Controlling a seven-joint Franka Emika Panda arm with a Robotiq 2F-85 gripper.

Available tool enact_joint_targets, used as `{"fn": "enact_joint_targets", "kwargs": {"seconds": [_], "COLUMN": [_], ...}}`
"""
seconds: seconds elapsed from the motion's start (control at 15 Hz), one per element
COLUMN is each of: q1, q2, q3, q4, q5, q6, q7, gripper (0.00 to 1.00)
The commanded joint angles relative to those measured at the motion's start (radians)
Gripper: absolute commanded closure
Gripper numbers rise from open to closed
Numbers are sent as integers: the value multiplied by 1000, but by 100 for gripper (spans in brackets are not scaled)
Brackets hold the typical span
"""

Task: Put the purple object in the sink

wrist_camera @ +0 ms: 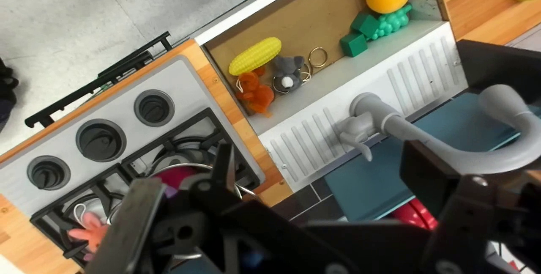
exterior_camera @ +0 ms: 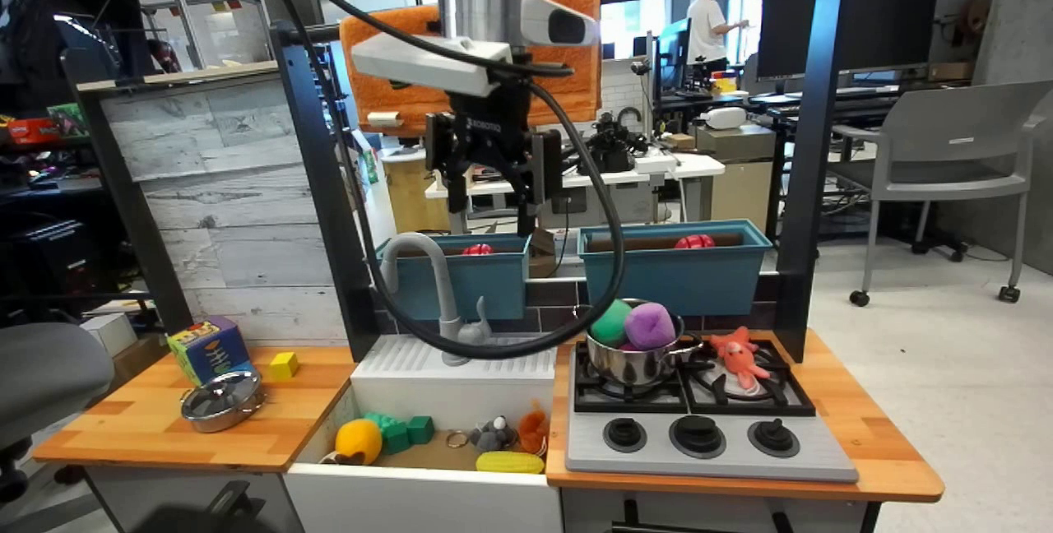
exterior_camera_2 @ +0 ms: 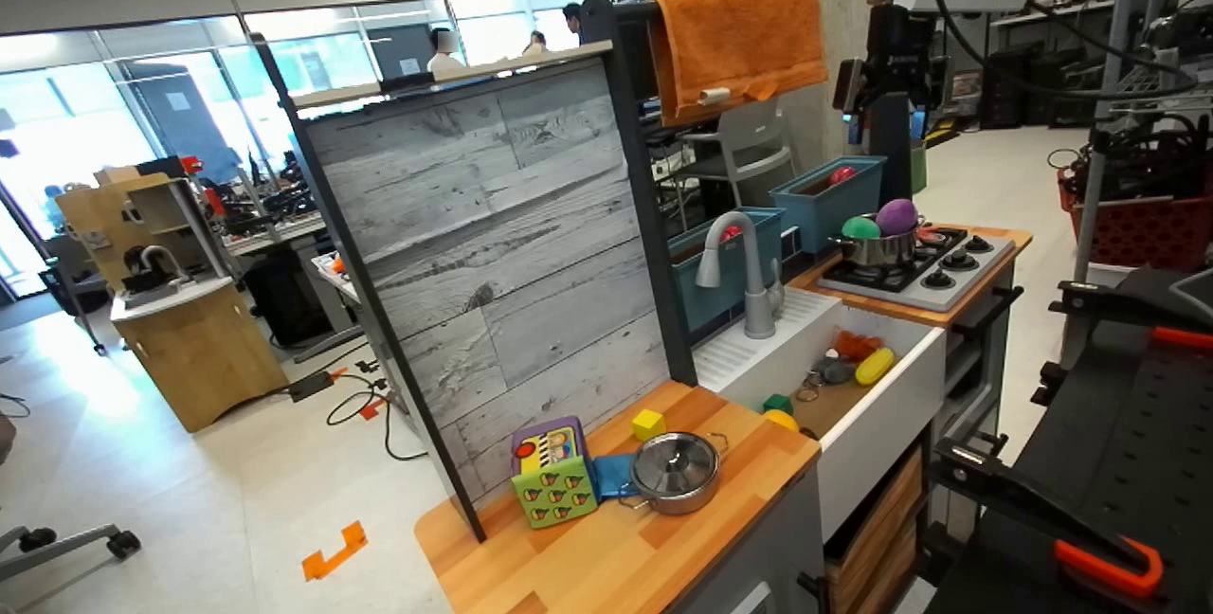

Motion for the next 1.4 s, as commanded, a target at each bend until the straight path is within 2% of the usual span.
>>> {"fn": "enact_joint_targets", "kwargs": {"seconds": [0.0, 0.73, 1.07, 1.33], "q1": [-44, -155, -145, -115], "q2": [125, 569, 712, 791], "q3": [13, 17, 11, -45], "q4": [141, 644, 881, 1010], "q5": [38, 57, 64, 9], "q6": [-5, -94, -76, -75], "q7": [48, 344, 523, 664], "gripper": [0, 0, 0, 0]}}
